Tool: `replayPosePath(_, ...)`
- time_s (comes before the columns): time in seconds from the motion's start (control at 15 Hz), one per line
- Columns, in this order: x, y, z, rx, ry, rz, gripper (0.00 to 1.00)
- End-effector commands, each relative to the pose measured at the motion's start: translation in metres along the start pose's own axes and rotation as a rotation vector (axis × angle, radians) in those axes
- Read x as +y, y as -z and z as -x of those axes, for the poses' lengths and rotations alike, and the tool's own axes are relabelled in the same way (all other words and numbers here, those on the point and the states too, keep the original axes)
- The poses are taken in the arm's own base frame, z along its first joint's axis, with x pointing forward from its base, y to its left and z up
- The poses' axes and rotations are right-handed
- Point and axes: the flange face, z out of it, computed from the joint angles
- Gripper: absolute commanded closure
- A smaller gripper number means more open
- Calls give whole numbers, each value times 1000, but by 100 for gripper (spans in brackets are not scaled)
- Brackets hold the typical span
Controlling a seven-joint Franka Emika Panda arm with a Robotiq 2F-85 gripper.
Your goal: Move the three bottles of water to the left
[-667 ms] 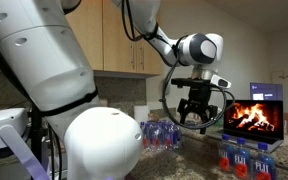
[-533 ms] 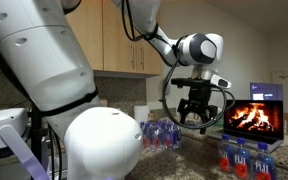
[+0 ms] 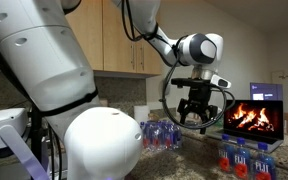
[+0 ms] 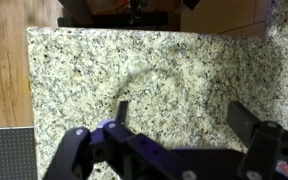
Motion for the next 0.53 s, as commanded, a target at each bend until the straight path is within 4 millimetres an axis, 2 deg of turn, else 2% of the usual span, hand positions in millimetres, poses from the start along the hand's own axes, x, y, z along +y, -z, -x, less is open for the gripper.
replayPosePath(0.0, 0, 0, 0, -1, 0, 0, 0)
replayPosePath(0.27, 0, 0, -2, -3, 3, 0, 0)
replayPosePath(0.47, -1, 13, -25, 13, 29, 26, 0)
